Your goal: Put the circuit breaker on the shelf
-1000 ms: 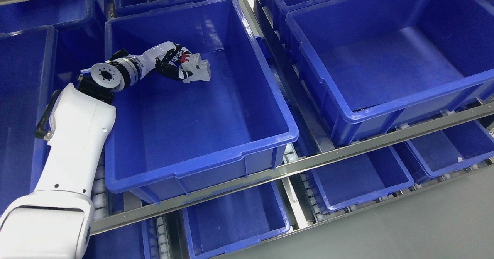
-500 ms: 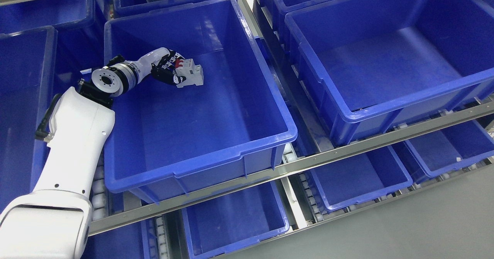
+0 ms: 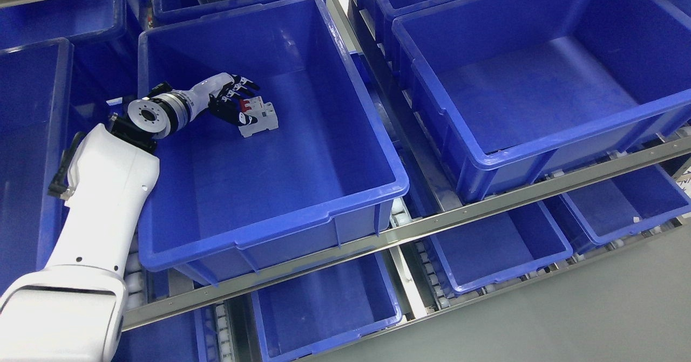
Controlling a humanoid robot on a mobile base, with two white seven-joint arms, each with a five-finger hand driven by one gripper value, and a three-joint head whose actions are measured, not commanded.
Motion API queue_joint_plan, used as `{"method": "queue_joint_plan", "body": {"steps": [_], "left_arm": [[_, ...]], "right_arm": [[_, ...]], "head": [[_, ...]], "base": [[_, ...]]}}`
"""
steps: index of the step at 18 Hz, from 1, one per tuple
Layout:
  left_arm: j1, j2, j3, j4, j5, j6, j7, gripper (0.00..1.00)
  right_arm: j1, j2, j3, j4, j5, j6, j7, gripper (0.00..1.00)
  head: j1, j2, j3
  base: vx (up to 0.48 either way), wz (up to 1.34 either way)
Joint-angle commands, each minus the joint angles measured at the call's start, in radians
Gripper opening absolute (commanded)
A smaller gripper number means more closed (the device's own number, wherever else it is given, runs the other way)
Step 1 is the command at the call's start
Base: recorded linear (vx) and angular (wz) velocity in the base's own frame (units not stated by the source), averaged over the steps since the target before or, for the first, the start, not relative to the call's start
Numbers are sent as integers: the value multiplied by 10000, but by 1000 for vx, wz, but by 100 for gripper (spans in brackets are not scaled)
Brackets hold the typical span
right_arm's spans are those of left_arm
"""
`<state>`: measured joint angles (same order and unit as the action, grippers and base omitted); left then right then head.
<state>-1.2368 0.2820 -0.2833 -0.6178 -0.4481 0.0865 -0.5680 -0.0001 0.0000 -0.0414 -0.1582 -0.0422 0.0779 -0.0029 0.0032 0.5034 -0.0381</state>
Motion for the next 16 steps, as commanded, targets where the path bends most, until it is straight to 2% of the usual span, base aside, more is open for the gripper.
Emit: {"method": "queue_joint_plan", "body": {"steps": [1, 5, 8, 9, 12, 16], "left_arm": [[-501, -577, 1477, 103, 64, -7, 81, 80], [-946, -1713, 4637, 57, 94, -6, 1166, 84], [-962, -2358, 6051, -218, 399, -68, 3525, 96], [-977, -2557, 6373, -355, 1069, -98, 4337, 97], [-916, -2646, 6423, -1045, 1996, -190, 5402, 99], [-168, -2646, 6087, -2866, 2012, -53, 5358, 99]], "right_arm": [[170, -175, 0, 2, 8, -303, -2, 100], [170, -175, 0, 2, 8, -303, -2, 100], [170, -175, 0, 2, -7, -303, -2, 100], [170, -175, 0, -13, 8, -303, -2, 100], [170, -175, 0, 2, 8, -303, -2, 100], [170, -175, 0, 2, -7, -303, -2, 100]], "head": [[0, 0, 0], [0, 0, 0], [0, 0, 0], [0, 0, 0], [0, 0, 0], [0, 0, 0]], "base": [[0, 0], [-2, 6], [-26, 8], [-80, 2], [-122, 50], [-163, 27]]}}
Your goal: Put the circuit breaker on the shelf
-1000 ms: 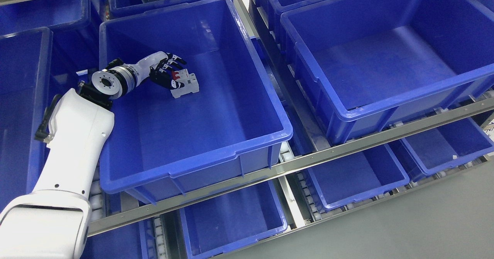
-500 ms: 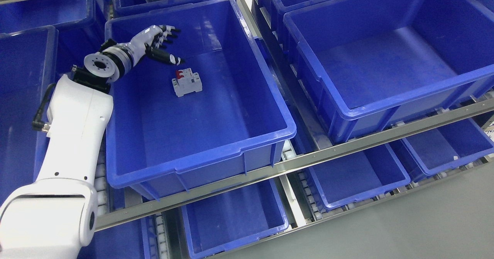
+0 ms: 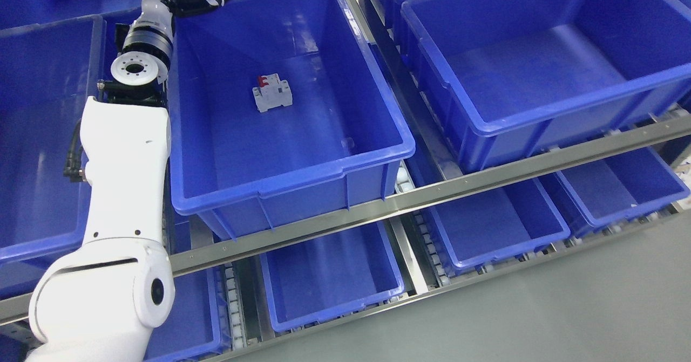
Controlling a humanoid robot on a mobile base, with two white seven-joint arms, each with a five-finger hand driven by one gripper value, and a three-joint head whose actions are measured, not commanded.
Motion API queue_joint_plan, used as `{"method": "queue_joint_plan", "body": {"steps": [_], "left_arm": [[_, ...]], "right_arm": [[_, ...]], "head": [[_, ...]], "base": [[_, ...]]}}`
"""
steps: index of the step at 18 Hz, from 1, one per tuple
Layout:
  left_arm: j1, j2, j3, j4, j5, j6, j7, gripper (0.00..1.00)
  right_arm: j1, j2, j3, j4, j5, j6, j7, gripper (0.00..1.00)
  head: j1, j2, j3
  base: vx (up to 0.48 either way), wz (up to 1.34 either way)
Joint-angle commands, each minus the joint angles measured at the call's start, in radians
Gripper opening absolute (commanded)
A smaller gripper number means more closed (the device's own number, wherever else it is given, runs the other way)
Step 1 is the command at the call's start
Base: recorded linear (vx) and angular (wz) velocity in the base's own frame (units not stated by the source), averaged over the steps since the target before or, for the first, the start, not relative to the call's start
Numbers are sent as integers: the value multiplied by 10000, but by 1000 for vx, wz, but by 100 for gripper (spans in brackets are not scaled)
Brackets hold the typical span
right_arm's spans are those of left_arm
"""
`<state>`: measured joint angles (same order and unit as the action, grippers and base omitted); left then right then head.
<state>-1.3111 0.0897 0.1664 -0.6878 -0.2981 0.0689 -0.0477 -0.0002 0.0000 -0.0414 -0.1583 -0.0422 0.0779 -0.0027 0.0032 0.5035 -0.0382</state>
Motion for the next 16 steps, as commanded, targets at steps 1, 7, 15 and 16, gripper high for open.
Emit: {"method": "queue_joint_plan", "body": {"steps": [1, 7, 15, 16], "left_arm": [[988, -723, 1254, -2826, 526, 169, 155, 100], [3489, -723, 820, -6983, 526, 660, 32, 99], [5578, 190, 2505, -9443, 542, 584, -166, 99], [5579, 252, 2751, -9505, 557, 553, -213, 99]], "right_arm": [[171, -175, 0, 3, -7, -303, -4, 100], [171, -175, 0, 3, -7, -303, -4, 100], [171, -175, 0, 3, 8, -303, -4, 100], [171, -175, 0, 3, 8, -303, -4, 100]], "head": [[0, 0, 0], [0, 0, 0], [0, 0, 0], [0, 0, 0]], "base": [[-180, -45], [-174, -345], [-143, -417], [-125, -364]]}}
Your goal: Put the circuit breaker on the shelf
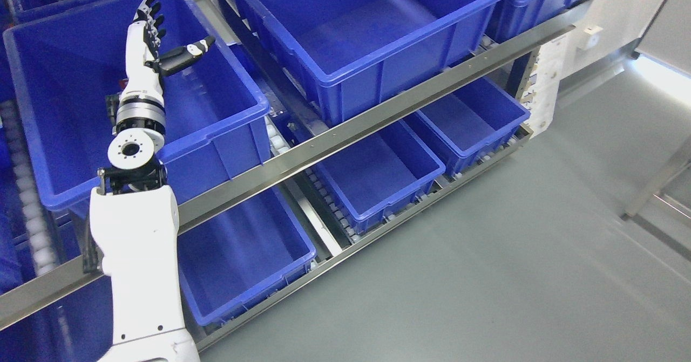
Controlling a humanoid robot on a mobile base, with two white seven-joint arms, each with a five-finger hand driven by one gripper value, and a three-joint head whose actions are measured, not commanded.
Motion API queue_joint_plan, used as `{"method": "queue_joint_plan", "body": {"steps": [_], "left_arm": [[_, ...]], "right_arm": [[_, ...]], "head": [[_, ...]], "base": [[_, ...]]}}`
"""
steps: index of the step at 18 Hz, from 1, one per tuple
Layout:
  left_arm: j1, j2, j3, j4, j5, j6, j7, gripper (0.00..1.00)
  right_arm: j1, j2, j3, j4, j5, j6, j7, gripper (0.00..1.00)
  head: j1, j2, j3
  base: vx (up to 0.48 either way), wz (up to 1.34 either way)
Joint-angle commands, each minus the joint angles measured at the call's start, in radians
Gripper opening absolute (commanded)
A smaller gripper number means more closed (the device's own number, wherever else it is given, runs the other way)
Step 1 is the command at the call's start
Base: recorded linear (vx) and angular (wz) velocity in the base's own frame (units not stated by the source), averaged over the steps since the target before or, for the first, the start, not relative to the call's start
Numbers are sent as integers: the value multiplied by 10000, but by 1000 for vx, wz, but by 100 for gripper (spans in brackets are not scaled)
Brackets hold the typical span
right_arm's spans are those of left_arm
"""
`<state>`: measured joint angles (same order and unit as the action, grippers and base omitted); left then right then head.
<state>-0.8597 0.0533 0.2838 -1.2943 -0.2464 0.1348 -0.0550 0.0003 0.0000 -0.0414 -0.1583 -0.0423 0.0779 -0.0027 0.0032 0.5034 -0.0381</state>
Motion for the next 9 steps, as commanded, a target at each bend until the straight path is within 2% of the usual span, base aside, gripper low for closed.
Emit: {"method": "queue_joint_plan", "body": {"steps": [1, 5, 9], "left_arm": [[1065, 648, 1807, -3455, 40, -212, -155, 100], [1111, 1230, 2253, -3470, 40, -382, -202, 100], [1417, 1231, 2377, -3455, 25, -382, -202, 100]], "right_arm": [[165, -175, 0, 3, -6, -303, -4, 100], [165, -175, 0, 3, 9, -303, -4, 100], [165, -175, 0, 3, 9, -303, -4, 100]], "head": [[0, 0, 0], [0, 1, 0], [0, 2, 0]], "base": [[-88, -357], [-55, -284], [0, -26]]}}
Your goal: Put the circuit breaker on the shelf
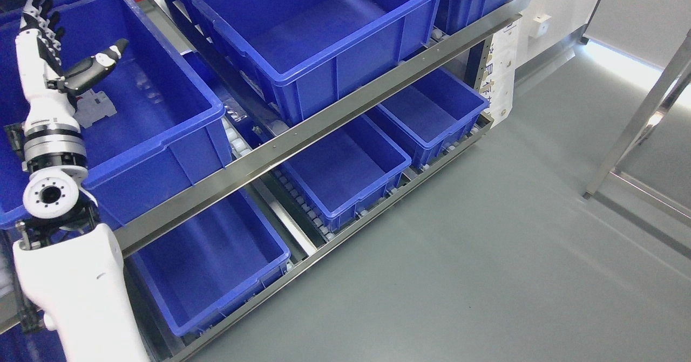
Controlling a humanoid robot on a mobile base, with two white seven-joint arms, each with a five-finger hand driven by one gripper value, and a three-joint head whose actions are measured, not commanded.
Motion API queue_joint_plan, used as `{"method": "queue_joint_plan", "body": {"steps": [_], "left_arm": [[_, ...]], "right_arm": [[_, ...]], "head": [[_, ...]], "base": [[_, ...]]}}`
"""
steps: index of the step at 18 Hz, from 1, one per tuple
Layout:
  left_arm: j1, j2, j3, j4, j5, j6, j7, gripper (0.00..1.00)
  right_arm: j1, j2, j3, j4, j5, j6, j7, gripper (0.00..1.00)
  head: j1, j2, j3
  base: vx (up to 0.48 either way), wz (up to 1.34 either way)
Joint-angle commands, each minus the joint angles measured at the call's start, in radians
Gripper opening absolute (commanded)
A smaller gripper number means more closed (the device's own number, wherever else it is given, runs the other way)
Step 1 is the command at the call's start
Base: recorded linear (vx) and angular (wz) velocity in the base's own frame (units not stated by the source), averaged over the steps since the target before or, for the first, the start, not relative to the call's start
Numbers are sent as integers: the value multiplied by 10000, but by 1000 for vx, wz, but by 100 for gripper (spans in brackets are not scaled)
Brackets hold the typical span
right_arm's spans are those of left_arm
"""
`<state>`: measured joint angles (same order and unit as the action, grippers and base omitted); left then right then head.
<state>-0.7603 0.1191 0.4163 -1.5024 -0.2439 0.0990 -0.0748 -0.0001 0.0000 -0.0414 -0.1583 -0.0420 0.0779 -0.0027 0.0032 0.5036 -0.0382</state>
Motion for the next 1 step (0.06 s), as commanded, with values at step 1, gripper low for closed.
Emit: {"method": "queue_joint_plan", "body": {"steps": [1], "left_arm": [[439, 573, 1098, -1375, 0, -24, -3, 100]], "right_arm": [[170, -175, 0, 3, -9, -303, -4, 100]], "head": [[0, 0, 0]], "base": [[11, 68]]}}
